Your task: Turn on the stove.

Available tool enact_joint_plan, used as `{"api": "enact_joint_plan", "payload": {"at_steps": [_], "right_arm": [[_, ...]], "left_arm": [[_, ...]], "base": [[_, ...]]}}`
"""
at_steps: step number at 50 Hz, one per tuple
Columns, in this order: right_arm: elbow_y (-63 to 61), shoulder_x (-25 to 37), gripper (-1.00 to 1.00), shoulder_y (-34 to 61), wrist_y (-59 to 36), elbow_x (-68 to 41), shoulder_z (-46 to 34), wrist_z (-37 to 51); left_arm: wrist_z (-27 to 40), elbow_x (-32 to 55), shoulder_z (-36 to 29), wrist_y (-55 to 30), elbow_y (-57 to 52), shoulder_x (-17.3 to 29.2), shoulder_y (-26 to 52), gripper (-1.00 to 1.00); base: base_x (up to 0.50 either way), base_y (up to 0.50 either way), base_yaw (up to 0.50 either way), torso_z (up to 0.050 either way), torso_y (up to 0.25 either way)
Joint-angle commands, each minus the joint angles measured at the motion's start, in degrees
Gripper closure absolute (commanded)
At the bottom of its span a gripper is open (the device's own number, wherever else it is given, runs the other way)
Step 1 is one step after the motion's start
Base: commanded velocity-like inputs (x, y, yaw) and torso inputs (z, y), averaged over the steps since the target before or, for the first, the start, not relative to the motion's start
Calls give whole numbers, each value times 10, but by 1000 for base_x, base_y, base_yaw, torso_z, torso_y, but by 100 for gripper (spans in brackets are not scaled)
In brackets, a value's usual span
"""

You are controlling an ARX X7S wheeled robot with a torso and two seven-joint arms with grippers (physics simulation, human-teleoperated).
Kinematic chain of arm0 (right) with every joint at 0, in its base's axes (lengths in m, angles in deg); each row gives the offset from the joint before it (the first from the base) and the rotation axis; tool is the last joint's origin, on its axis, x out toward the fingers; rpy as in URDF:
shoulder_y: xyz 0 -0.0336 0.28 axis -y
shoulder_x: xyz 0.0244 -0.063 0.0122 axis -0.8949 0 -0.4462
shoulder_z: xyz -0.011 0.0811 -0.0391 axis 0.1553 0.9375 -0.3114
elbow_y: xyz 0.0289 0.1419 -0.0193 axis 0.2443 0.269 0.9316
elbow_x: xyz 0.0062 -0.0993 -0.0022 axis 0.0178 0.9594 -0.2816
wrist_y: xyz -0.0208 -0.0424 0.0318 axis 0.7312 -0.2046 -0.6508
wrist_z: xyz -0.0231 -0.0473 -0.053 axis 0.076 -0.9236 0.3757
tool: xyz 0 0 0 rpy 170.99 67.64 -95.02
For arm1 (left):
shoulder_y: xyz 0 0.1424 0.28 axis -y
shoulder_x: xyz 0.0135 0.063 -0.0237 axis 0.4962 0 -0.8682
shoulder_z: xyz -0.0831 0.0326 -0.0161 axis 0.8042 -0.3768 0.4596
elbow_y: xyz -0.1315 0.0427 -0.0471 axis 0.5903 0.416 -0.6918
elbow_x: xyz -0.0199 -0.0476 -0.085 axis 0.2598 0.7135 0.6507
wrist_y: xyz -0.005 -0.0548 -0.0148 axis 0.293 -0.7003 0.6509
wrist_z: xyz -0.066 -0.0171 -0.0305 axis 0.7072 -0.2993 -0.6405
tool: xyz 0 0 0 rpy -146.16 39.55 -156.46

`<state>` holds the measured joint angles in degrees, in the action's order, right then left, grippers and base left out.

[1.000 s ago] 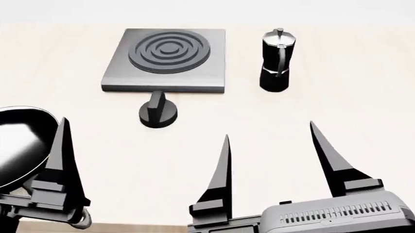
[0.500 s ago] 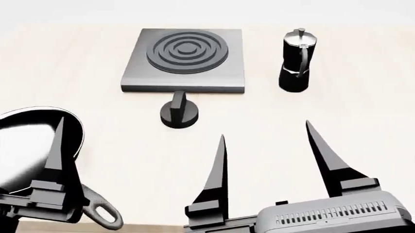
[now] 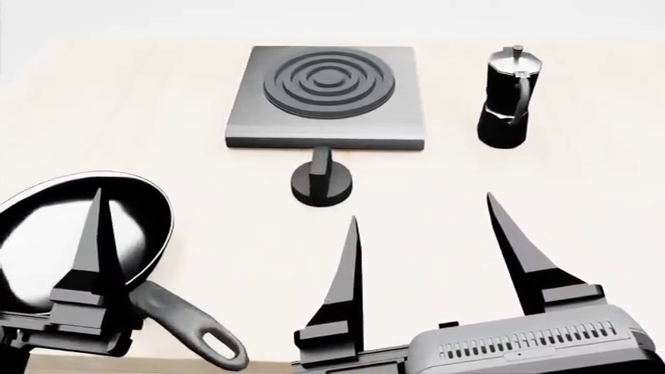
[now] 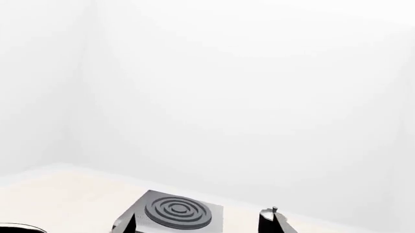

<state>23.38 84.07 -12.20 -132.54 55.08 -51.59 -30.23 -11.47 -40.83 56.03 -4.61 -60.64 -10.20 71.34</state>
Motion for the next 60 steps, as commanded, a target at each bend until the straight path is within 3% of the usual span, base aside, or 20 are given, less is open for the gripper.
{"api": "enact_joint_plan", "payload": {"at_steps": [1,38,60], "right_arm": [[3,6,-100,2,3,-10,-1,8],[4,32,-100,11,1,-27,-24,41],[10,33,-100,11,2,-50,-14,47]], "left_arm": [[6,1,-3,1,1,4,1,-100],[20,7,-11,4,3,16,2,-100],[28,12,-14,5,5,21,4,-100]], "base": [[0,152,0,0,0],[0,150,0,0,0],[24,0,0,0,0]]}}
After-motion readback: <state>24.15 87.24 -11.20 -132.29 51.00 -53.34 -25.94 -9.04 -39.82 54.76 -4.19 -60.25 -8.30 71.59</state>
